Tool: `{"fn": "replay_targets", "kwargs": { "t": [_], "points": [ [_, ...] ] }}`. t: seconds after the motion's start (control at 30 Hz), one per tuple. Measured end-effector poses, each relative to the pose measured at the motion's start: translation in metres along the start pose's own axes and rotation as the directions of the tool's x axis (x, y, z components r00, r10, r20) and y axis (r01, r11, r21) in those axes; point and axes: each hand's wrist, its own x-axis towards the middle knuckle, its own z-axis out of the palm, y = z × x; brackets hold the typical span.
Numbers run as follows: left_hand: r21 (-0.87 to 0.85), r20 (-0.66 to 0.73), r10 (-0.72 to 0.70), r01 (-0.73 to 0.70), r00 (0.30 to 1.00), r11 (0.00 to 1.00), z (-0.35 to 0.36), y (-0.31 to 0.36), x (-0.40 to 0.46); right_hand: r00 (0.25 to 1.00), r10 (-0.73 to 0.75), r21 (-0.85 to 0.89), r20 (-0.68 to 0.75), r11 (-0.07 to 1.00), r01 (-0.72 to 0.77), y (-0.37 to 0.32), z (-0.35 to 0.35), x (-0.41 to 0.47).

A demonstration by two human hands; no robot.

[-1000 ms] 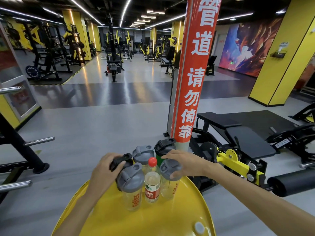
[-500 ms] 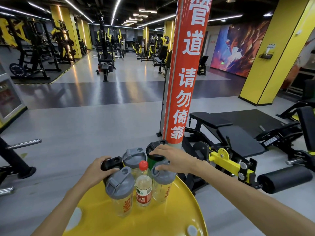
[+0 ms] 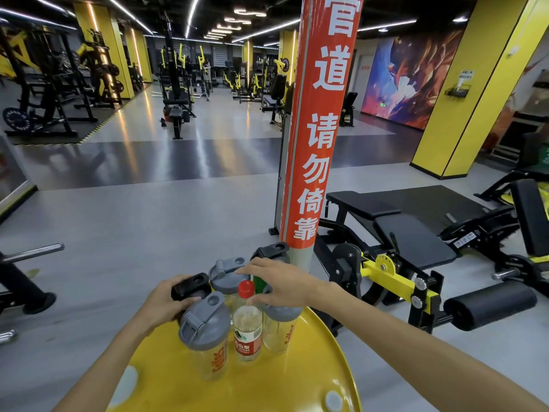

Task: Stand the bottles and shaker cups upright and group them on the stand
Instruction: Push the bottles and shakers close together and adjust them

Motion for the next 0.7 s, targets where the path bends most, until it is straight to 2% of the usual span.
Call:
{"fn": "replay_targets", "kwargs": {
  "t": [0.3, 0.7],
  "points": [
    [-0.072, 0.085, -0.01, 0.016, 0.996, 0.997, -0.005, 0.0, 0.006, 0.999, 0.006, 0.004, 0.054, 1.0, -0.006, -0.005, 0.005, 0.003],
    [-0.029, 0.21, 0.001, 0.005, 0.978, 1.0, -0.014, -0.003, 0.014, 0.996, 0.044, -0.019, 0.083, 0.999, -0.043, -0.005, 0.01, 0.003]
  ]
}}
